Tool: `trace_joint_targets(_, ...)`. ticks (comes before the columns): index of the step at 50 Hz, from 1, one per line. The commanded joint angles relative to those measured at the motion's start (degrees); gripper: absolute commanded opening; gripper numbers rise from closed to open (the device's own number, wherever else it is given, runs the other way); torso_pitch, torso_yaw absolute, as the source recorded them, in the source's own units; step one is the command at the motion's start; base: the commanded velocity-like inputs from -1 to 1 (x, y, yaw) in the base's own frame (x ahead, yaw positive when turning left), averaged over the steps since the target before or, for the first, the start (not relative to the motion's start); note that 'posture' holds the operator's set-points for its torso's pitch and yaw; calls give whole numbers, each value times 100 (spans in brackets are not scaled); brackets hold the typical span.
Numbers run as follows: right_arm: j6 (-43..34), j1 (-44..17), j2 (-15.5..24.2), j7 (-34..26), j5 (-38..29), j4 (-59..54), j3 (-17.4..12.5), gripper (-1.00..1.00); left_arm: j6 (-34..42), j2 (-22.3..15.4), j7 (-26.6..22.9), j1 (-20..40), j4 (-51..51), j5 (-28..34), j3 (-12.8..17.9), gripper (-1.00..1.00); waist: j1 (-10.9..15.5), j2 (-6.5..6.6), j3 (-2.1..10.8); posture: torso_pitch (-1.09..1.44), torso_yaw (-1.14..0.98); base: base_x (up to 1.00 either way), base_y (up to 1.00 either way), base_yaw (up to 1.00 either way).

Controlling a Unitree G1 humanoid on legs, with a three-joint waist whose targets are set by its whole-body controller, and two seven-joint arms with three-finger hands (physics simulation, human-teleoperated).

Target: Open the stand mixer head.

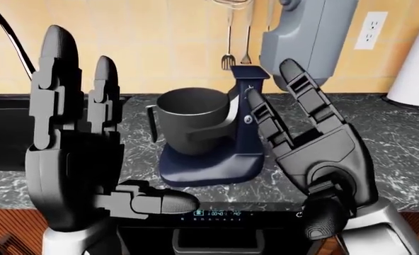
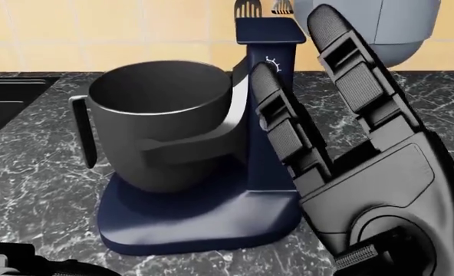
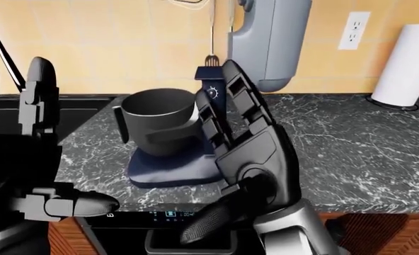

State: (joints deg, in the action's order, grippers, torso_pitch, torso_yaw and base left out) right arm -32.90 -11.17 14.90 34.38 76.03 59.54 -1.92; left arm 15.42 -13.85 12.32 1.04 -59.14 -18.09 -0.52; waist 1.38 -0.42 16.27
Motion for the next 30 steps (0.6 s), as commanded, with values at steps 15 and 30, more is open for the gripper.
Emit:
trace_joint_targets(15, 1128, -347, 544, -85, 842, 46, -76, 100, -59, -70, 45, 127, -85, -49, 78, 100, -35, -27, -22, -37, 0, 0, 0, 0)
trace_joint_targets(30, 1100, -367, 532, -69, 875, 46, -120, 100, -92, -29, -17, 79, -85, 9, 35, 100, -53, -39, -23, -37, 0, 0, 0, 0)
